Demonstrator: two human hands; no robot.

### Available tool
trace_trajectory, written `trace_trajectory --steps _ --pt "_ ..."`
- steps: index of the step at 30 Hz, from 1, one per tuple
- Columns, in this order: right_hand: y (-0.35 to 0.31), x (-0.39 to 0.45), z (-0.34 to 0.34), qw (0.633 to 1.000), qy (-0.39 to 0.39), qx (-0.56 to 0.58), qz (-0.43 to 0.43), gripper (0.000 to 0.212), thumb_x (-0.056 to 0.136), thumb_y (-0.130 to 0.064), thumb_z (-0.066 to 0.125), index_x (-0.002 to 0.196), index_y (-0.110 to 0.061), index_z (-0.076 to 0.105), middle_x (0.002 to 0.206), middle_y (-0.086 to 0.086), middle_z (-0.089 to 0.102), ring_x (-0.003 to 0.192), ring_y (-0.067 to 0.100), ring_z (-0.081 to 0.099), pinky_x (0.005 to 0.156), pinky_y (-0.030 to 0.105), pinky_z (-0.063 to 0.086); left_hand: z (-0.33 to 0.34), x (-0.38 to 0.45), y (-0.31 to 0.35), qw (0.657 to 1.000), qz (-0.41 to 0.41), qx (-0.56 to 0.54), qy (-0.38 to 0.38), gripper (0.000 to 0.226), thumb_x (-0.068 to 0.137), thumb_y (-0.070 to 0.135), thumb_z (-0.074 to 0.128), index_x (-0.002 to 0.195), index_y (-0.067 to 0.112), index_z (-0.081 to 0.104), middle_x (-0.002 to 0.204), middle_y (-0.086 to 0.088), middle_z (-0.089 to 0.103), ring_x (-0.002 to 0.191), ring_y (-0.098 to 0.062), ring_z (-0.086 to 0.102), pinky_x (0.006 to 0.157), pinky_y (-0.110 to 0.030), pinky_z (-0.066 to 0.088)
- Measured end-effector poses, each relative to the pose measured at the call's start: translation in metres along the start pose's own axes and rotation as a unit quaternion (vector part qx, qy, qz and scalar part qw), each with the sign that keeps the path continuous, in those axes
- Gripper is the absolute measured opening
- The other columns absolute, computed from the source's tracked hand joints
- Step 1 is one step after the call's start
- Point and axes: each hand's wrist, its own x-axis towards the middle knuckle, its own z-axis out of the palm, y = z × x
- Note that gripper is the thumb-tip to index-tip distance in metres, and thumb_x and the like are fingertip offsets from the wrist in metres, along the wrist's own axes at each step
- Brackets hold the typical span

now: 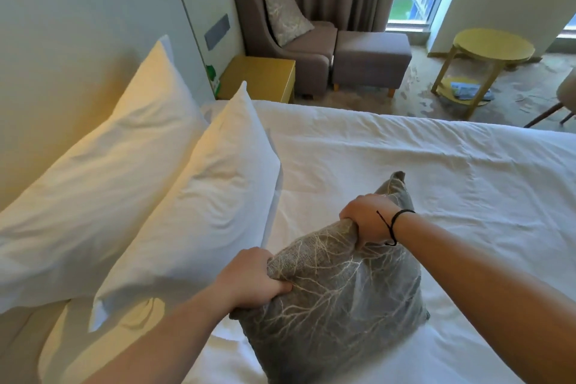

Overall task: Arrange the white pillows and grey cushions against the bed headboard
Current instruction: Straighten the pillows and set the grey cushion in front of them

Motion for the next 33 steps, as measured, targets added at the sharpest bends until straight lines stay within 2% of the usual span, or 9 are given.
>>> trace_trajectory --steps 4,9,12,15,18,22,25,29,33 --pt "-0.012 0.009 -0.042 0.999 0.052 -0.006 -0.012 0.017 0.07 -0.032 0.072 0.07 -0.022 0.06 0.067 -0.007 0.061 0.071 0.019 0.059 0.069 0.033 0.054 -0.024 -0.01 -0.012 0.996 -0.005 -0.052 0.068 0.027 0.064 0.05 0.077 0.057 0.029 0.061 0.063 0.008 0.065 0.063 -0.001 0.059 0.052 -0.02 0.038" --pt "-0.031 0.034 -0.135 0.97 0.209 -0.099 -0.071 0.006 0.078 -0.026 0.062 0.074 -0.031 0.06 0.08 -0.012 0.062 0.082 0.012 0.057 0.103 0.039 0.036 -0.068 -0.026 -0.009 0.977 0.034 -0.083 0.194 0.026 0.063 0.058 0.071 0.065 0.034 0.064 0.063 0.016 0.065 0.063 0.003 0.059 0.048 -0.015 0.034" --pt "-0.049 0.058 -0.165 0.952 0.29 -0.011 -0.092 0.023 0.079 -0.017 0.065 0.096 -0.032 0.068 0.102 -0.01 0.064 0.109 0.015 0.054 0.113 0.05 0.023 -0.087 -0.017 -0.014 0.972 0.018 -0.068 0.224 0.034 0.067 0.062 0.07 0.069 0.029 0.064 0.06 0.011 0.064 0.06 0.003 0.059 0.046 -0.02 0.037" --pt "-0.092 0.09 -0.146 0.969 0.221 0.02 -0.11 0.034 0.08 -0.018 0.058 0.108 -0.036 0.064 0.115 -0.011 0.054 0.122 0.016 0.042 0.106 0.059 0.027 -0.087 0.005 -0.03 0.981 -0.023 -0.053 0.185 0.044 0.073 0.063 0.067 0.101 0.03 0.065 0.087 0.009 0.07 0.077 -0.004 0.064 0.063 -0.028 0.049" --pt "-0.14 0.122 -0.08 0.989 0.064 0.083 -0.1 0.04 0.093 -0.046 0.042 0.132 -0.037 0.052 0.152 -0.008 0.032 0.147 0.026 0.01 0.108 0.074 0.014 -0.07 0.022 -0.063 0.982 -0.087 -0.07 0.154 0.067 0.083 0.059 0.062 0.137 0.021 0.048 0.122 -0.004 0.065 0.109 -0.023 0.062 0.084 -0.033 0.049" --pt "-0.168 0.149 -0.022 0.978 0.115 0.172 -0.035 0.067 0.081 -0.079 0.025 0.136 -0.045 0.042 0.163 -0.016 0.0 0.146 0.018 -0.025 0.109 0.073 0.0 -0.059 0.013 -0.126 0.967 -0.151 -0.074 0.191 0.081 0.079 0.067 0.058 0.145 0.025 0.037 0.143 -0.001 0.051 0.128 -0.023 0.05 0.093 -0.035 0.044" --pt "-0.171 0.16 -0.019 0.972 0.126 0.198 -0.021 0.066 0.075 -0.082 0.03 0.13 -0.048 0.045 0.162 -0.017 0.001 0.145 0.013 -0.026 0.108 0.073 -0.001 -0.059 -0.002 -0.173 0.952 -0.214 -0.038 0.216 0.068 0.083 0.056 0.061 0.139 0.021 0.043 0.141 -0.004 0.05 0.132 -0.028 0.045 0.103 -0.039 0.041" --pt "-0.163 0.167 -0.02 0.967 0.117 0.228 -0.006 0.065 0.073 -0.079 0.037 0.131 -0.05 0.046 0.162 -0.02 0.004 0.146 0.011 -0.024 0.109 0.073 0.004 -0.053 -0.021 -0.21 0.946 -0.278 -0.032 0.164 0.065 0.082 0.049 0.06 0.137 0.021 0.038 0.136 -0.007 0.053 0.125 -0.031 0.052 0.097 -0.042 0.046" --pt "-0.164 0.169 -0.014 0.963 0.121 0.239 0.003 0.065 0.073 -0.079 0.038 0.13 -0.05 0.046 0.161 -0.022 0.003 0.146 0.009 -0.023 0.11 0.073 0.007 -0.04 -0.034 -0.227 0.935 -0.287 -0.04 0.203 0.05 0.085 0.051 0.056 0.129 0.03 0.046 0.128 0.0 0.061 0.117 -0.027 0.058 0.09 -0.042 0.05"
